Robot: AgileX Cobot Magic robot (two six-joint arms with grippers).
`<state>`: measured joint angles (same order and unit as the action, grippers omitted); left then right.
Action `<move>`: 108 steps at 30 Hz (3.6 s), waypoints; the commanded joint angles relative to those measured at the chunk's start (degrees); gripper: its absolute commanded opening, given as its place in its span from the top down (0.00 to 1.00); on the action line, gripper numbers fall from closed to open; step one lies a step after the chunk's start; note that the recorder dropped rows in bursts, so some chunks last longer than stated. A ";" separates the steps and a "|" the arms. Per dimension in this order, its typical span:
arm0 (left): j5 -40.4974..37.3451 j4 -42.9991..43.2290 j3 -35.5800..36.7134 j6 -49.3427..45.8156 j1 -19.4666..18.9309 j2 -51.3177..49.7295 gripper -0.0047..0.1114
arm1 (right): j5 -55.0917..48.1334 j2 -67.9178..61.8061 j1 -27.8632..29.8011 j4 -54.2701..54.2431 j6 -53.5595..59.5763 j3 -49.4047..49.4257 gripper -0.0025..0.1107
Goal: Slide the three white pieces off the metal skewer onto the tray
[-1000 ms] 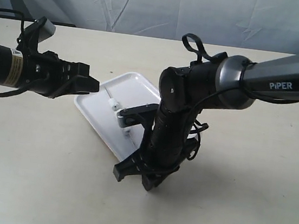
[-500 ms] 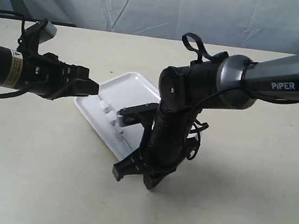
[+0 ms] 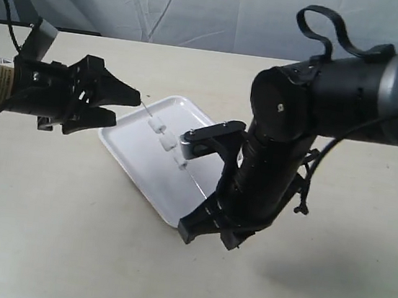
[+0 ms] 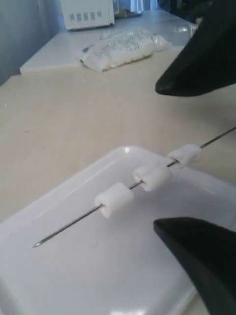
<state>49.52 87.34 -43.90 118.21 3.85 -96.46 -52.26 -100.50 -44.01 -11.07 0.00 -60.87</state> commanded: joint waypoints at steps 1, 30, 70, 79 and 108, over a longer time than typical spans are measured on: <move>2.00 -3.96 0.53 0.69 -0.30 -0.43 0.39 | 2.91 5.92 -0.05 0.03 -0.75 3.87 0.98; 16.46 -26.47 1.25 -10.78 6.62 -13.18 0.53 | 3.23 10.62 -0.05 -6.33 -0.65 6.86 0.98; 14.72 -27.81 1.13 -13.57 6.62 -13.18 0.83 | 3.06 11.61 -0.14 -11.97 1.74 6.86 0.98; 13.54 -29.28 1.13 -13.86 2.98 -13.18 0.83 | 4.49 15.49 -0.14 -10.62 1.95 15.37 0.98; 12.96 -22.87 1.13 -20.99 8.31 -13.18 0.62 | 18.04 22.93 -0.04 -12.80 -3.81 22.56 0.98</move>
<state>56.79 63.29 -42.86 96.97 11.83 -109.41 -37.66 -78.04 -44.25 -23.61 -1.73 -38.45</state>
